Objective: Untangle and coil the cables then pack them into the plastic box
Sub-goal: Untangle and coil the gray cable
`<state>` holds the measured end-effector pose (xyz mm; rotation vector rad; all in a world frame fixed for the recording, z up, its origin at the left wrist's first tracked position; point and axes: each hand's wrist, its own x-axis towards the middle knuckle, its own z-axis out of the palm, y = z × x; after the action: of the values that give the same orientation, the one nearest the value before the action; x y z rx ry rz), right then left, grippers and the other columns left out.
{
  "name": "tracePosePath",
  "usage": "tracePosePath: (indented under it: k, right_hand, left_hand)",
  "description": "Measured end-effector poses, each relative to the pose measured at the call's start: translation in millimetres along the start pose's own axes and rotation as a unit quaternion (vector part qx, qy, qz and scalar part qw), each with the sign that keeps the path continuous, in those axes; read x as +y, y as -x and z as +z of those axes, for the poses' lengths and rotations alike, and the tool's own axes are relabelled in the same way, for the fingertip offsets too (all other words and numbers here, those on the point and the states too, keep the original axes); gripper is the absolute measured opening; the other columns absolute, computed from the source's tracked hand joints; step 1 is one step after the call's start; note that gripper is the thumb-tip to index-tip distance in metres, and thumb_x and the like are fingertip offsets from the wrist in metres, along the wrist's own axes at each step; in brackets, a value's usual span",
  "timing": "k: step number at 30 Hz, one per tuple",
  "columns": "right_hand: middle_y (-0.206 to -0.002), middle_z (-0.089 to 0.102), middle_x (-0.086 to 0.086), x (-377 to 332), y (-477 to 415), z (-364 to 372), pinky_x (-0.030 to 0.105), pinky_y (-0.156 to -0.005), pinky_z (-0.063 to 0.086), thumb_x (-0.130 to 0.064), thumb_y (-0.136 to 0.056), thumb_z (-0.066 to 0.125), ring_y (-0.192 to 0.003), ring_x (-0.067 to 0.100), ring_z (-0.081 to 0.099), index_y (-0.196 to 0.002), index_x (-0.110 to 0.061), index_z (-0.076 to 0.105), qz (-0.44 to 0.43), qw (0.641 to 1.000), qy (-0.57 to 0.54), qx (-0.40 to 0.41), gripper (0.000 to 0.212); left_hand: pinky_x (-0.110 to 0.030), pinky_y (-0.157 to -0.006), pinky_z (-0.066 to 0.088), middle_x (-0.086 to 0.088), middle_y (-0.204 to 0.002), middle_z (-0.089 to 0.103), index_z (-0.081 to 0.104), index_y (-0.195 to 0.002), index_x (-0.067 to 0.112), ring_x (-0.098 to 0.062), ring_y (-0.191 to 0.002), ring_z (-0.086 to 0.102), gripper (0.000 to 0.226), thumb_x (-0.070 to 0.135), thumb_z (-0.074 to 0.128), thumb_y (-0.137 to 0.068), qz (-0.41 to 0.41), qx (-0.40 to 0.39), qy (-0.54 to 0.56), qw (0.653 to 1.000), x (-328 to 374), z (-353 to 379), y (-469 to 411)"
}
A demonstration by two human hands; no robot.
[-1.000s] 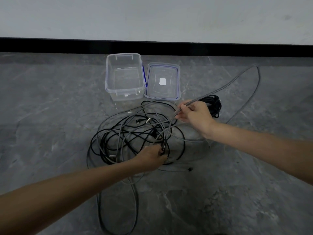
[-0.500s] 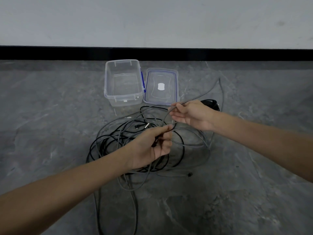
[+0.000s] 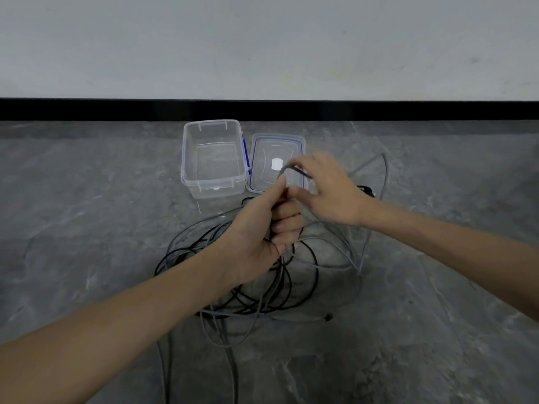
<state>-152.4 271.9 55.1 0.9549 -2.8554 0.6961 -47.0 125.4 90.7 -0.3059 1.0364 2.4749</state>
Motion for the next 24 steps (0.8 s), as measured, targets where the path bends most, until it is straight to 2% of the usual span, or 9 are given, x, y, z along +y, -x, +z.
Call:
tracePosePath:
  k: [2,6,8,10,12,17,19,22,24]
  right_hand:
    - [-0.117,0.055,0.008,-1.3,4.3,10.1,0.039,-0.100,0.037,-0.025,-0.096,0.050,-0.112,0.025,0.045,-0.126,-0.010,0.052,-0.010,1.000,0.004,-0.018,0.034]
    - [-0.098,0.063,0.013,-15.8,15.2,18.9,0.048,-0.086,0.047,-0.017,-0.098,0.041,-0.090,0.026,0.060,-0.114,-0.003,0.050,0.029,0.989,-0.116,-0.092,0.023]
    - [-0.083,0.063,0.007,-26.2,20.8,20.7,0.038,-0.079,0.050,-0.011,-0.100,0.039,-0.079,0.023,0.062,-0.099,-0.008,0.053,0.030,0.981,-0.144,-0.128,0.014]
    - [-0.068,0.057,0.000,-43.2,27.2,20.9,0.023,-0.064,0.046,-0.008,-0.102,0.038,-0.062,0.014,0.055,-0.080,-0.019,0.046,0.009,0.977,-0.152,-0.149,0.026]
    - [-0.065,0.050,-0.007,-58.0,30.6,20.5,0.019,-0.060,0.036,-0.011,-0.102,0.039,-0.057,0.003,0.045,-0.080,-0.017,0.046,-0.029,0.979,-0.138,-0.150,0.024]
    - [-0.070,0.047,-0.009,-74.3,30.3,6.4,0.017,-0.061,0.032,-0.016,-0.102,0.043,-0.060,0.004,0.043,-0.092,-0.004,0.057,-0.089,0.978,-0.119,-0.147,0.021]
    - [-0.066,0.047,-0.007,-76.4,33.6,-0.4,0.017,-0.058,0.031,-0.018,-0.102,0.045,-0.059,0.005,0.046,-0.086,-0.004,0.056,-0.112,0.976,-0.098,-0.159,0.023]
    - [-0.055,0.037,-0.015,-66.7,33.8,-15.7,0.015,-0.051,0.031,-0.022,-0.101,0.048,-0.049,-0.001,0.046,-0.079,-0.011,0.055,-0.123,0.977,-0.049,-0.167,0.026]
    - [-0.052,0.037,-0.015,-58.9,34.1,-26.6,0.016,-0.050,0.030,-0.024,-0.099,0.051,-0.046,0.000,0.043,-0.069,-0.024,0.046,-0.135,0.977,-0.027,-0.162,0.030]
  left_hand:
    - [-0.017,-0.039,0.012,0.009,-0.053,0.021,0.051,-0.069,0.019,-0.004,-0.042,0.018,0.039,0.037,0.039,-0.101,0.008,0.002,-0.017,1.000,4.7,0.9,-0.7]
    - [-0.014,-0.037,0.016,0.009,-0.052,0.025,0.048,-0.070,0.019,-0.003,-0.041,0.021,0.038,0.036,0.038,-0.102,0.044,-0.008,-0.028,0.999,16.4,3.9,-2.7]
    - [-0.014,-0.038,0.021,0.009,-0.054,0.028,0.049,-0.076,0.019,-0.003,-0.042,0.025,0.034,0.036,0.037,-0.103,0.094,0.003,-0.059,0.994,24.7,7.9,-5.6]
    - [-0.015,-0.043,0.029,0.007,-0.057,0.037,0.050,-0.084,0.017,-0.005,-0.045,0.033,0.028,0.033,0.038,-0.104,0.157,0.023,-0.091,0.983,33.4,12.8,-9.9]
    - [-0.017,-0.048,0.040,0.004,-0.060,0.048,0.052,-0.092,0.015,-0.007,-0.050,0.044,0.024,0.029,0.037,-0.105,0.216,0.050,-0.110,0.969,39.8,14.3,-15.6]
    - [-0.021,-0.078,0.051,-0.004,-0.086,0.065,0.049,-0.101,0.012,-0.015,-0.082,0.064,0.018,0.019,0.034,-0.106,0.350,0.112,-0.341,0.865,34.0,-2.9,-29.2]
    - [-0.024,-0.087,0.050,-0.008,-0.095,0.069,0.051,-0.101,0.009,-0.015,-0.092,0.066,0.019,0.016,0.034,-0.106,0.337,0.115,-0.427,0.831,31.8,-13.2,-33.1]
    - [-0.037,-0.094,0.051,-0.002,-0.088,0.072,0.055,-0.101,0.009,-0.013,-0.091,0.068,0.022,0.019,0.036,-0.105,0.292,0.087,-0.535,0.788,32.5,-32.7,-35.2]
    - [-0.035,-0.095,0.052,-0.003,-0.089,0.072,0.055,-0.104,0.007,-0.014,-0.093,0.069,0.022,0.019,0.037,-0.105,0.255,0.052,-0.560,0.787,30.2,-41.8,-32.0]
